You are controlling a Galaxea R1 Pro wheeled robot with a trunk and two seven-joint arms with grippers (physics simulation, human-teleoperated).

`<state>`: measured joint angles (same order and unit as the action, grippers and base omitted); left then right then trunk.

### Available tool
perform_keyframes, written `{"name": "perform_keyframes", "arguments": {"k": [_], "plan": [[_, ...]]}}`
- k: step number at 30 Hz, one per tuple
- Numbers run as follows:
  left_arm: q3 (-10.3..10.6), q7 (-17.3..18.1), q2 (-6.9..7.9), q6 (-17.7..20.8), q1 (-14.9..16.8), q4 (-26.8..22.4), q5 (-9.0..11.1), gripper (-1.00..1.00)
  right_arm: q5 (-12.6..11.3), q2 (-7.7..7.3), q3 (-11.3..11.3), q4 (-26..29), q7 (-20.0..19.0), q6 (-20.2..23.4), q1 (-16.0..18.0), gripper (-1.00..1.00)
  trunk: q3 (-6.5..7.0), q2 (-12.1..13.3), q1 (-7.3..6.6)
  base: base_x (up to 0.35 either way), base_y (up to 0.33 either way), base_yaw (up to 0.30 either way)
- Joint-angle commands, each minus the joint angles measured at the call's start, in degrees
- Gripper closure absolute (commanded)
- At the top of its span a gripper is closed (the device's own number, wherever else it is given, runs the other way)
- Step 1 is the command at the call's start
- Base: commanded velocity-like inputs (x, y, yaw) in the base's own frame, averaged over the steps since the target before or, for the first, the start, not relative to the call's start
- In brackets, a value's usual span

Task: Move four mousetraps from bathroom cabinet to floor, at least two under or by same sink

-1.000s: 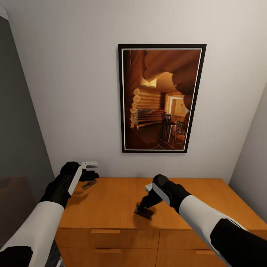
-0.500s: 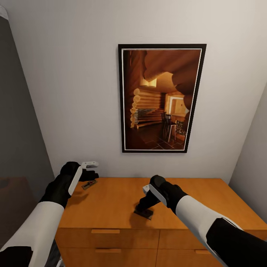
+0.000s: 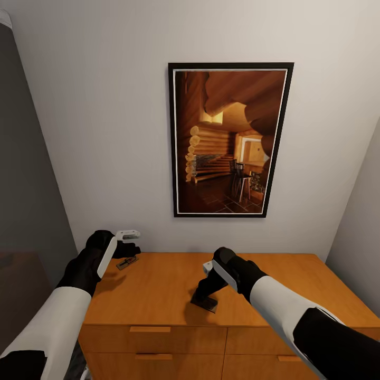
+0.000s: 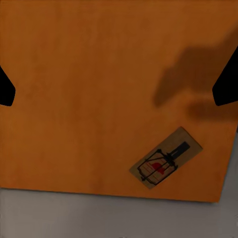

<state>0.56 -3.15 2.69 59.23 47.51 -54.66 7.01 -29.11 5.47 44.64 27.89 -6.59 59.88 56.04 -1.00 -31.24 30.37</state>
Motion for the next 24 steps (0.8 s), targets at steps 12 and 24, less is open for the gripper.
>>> {"name": "perform_keyframes", "arguments": {"k": [12, 24], "plan": [[0.25, -0.40, -0.29, 0.34, 0.04, -0.21, 0.21, -1.00, 0.55, 0.20, 0.27, 0.27, -0.62, 0.12, 0.45, -1.00, -0.11, -0.10, 0.03, 0.000, 0.000, 0.000], [0.43, -0.47, -2.06, 0.28, 0.02, 0.37, 0.16, -1.00, 0.55, 0.24, 0.27, 0.90, -0.62, 0.12, 0.47, -1.00, -0.11, -0.10, 0.03, 0.000, 0.000, 0.000]]}}
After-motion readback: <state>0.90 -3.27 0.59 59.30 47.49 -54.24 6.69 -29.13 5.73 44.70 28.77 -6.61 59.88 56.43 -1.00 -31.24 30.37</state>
